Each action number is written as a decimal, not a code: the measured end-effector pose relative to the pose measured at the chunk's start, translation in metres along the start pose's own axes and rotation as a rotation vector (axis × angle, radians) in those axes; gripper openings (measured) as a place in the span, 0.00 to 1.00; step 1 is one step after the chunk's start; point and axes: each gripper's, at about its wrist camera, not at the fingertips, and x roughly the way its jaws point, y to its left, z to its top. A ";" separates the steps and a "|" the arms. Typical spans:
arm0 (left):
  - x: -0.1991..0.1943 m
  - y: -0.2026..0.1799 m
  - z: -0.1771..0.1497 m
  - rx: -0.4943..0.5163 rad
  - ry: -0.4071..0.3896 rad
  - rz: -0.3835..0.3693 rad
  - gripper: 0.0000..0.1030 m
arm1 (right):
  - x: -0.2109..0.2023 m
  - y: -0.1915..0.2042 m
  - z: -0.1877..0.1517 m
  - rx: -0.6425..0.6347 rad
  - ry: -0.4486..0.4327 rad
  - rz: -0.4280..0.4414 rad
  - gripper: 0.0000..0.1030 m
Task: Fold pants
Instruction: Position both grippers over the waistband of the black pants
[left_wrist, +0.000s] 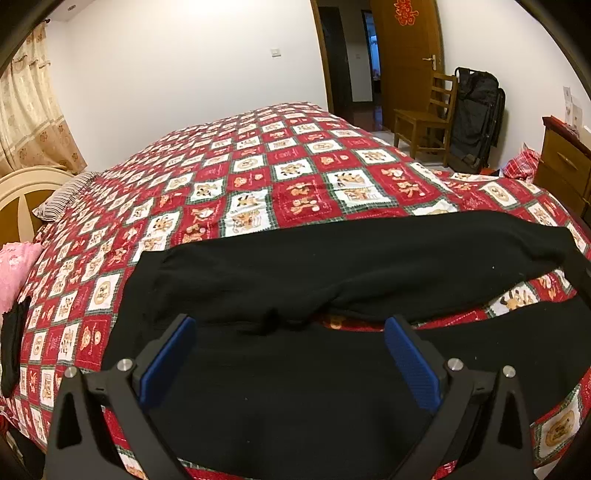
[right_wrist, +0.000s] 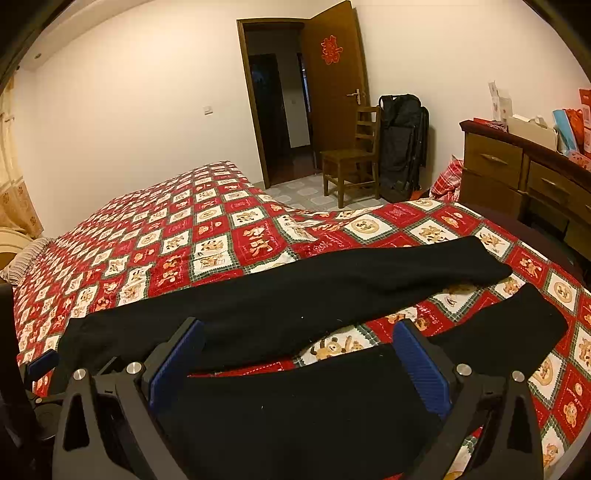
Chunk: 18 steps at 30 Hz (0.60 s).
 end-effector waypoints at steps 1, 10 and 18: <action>0.000 0.000 0.000 0.001 -0.001 -0.001 1.00 | 0.000 0.000 0.000 0.002 0.001 0.000 0.99; 0.001 -0.002 0.001 -0.004 0.008 -0.005 1.00 | 0.000 0.001 -0.001 0.001 0.004 0.002 0.99; 0.001 -0.003 0.000 -0.006 0.011 -0.006 1.00 | 0.000 0.002 -0.002 0.002 0.006 0.006 0.99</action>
